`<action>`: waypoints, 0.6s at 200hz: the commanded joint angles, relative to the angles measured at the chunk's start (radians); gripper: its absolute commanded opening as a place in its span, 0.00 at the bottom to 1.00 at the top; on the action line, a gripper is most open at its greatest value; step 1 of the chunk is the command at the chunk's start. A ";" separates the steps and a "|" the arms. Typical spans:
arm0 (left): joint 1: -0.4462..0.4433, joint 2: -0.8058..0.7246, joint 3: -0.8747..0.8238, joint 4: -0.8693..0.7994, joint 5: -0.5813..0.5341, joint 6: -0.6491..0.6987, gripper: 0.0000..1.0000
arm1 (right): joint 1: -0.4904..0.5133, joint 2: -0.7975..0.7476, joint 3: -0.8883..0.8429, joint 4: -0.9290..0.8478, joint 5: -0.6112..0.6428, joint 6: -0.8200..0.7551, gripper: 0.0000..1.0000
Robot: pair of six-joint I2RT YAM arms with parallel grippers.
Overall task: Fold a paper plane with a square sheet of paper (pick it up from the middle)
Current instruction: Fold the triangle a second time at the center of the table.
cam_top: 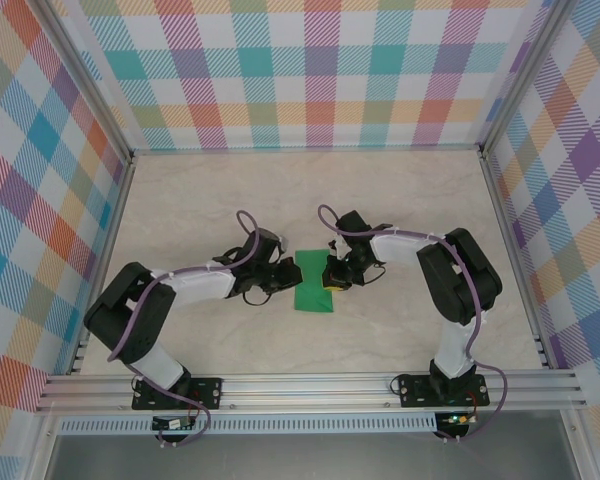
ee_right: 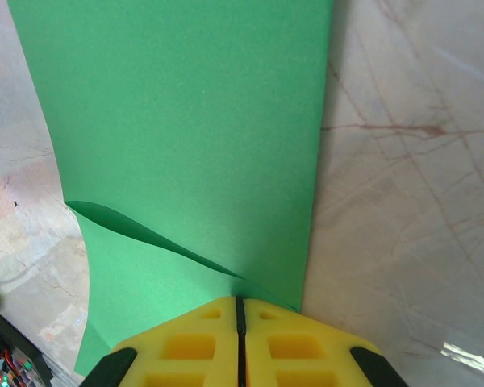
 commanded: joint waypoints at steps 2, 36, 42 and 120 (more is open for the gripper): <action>-0.033 0.056 0.022 0.055 0.018 -0.034 0.06 | 0.001 0.071 -0.032 -0.109 0.125 -0.013 0.08; -0.055 0.121 0.041 0.073 0.020 -0.042 0.06 | 0.001 0.073 -0.036 -0.115 0.127 -0.011 0.08; -0.056 0.132 0.044 0.073 0.020 -0.044 0.06 | 0.000 0.071 -0.038 -0.114 0.128 -0.010 0.08; -0.064 0.205 0.066 0.087 0.048 -0.044 0.05 | 0.001 0.058 -0.069 -0.071 0.091 0.012 0.08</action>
